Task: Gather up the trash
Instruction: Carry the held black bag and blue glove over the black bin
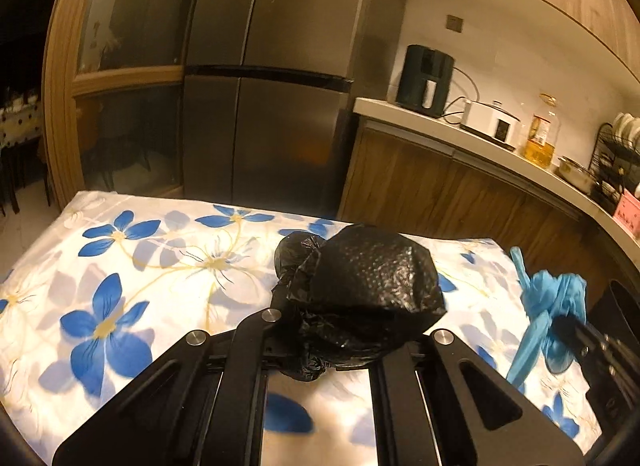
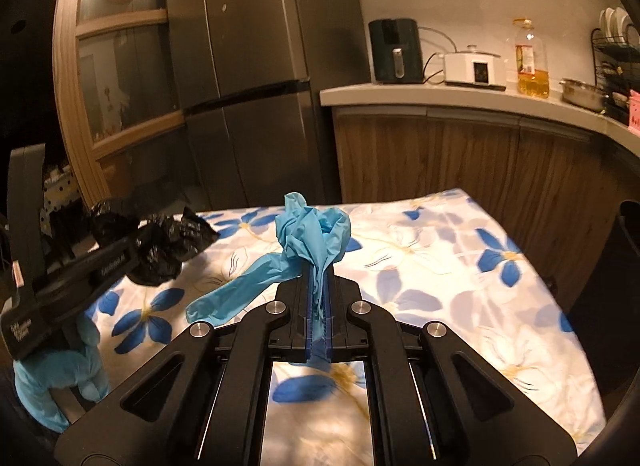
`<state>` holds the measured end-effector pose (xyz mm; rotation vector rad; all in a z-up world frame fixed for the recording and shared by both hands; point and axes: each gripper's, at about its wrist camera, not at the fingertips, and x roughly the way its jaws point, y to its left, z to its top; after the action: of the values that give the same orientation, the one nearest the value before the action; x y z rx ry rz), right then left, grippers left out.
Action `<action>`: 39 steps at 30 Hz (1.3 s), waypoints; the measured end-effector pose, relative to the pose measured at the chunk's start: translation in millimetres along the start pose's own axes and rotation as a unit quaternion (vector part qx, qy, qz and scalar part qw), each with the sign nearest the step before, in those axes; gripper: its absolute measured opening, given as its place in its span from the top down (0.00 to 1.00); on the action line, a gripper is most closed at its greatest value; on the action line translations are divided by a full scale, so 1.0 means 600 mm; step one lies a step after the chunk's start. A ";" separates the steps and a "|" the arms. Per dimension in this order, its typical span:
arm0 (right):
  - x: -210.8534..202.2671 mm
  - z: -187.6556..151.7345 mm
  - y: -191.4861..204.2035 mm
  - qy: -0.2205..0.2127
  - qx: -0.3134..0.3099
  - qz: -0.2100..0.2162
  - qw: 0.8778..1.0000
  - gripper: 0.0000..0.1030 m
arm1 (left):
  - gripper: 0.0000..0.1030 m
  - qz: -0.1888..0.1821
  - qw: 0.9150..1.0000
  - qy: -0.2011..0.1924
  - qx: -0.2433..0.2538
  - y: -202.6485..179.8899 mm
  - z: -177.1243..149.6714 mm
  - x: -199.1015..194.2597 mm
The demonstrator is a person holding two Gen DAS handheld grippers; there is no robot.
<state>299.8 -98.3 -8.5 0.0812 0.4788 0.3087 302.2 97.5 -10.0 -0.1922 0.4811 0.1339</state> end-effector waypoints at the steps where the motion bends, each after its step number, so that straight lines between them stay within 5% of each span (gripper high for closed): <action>1: -0.009 0.001 -0.003 -0.003 0.000 -0.001 1.000 0.96 | 0.94 -0.001 1.000 -0.001 0.004 -0.007 -0.001 -0.007; 22: -0.207 -0.002 -0.192 -0.054 0.044 -0.092 0.993 0.96 | 0.94 -0.094 0.991 -0.014 0.090 -0.273 -0.051 -0.121; 39: -0.320 -0.010 -0.436 -0.091 0.105 -0.216 0.966 0.96 | 0.93 -0.216 0.963 -0.016 0.161 -0.560 -0.075 -0.130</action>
<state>206.5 -406.4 32.0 0.2052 0.3329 -0.1783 271.9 -245.9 38.3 0.0278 0.4120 -0.3680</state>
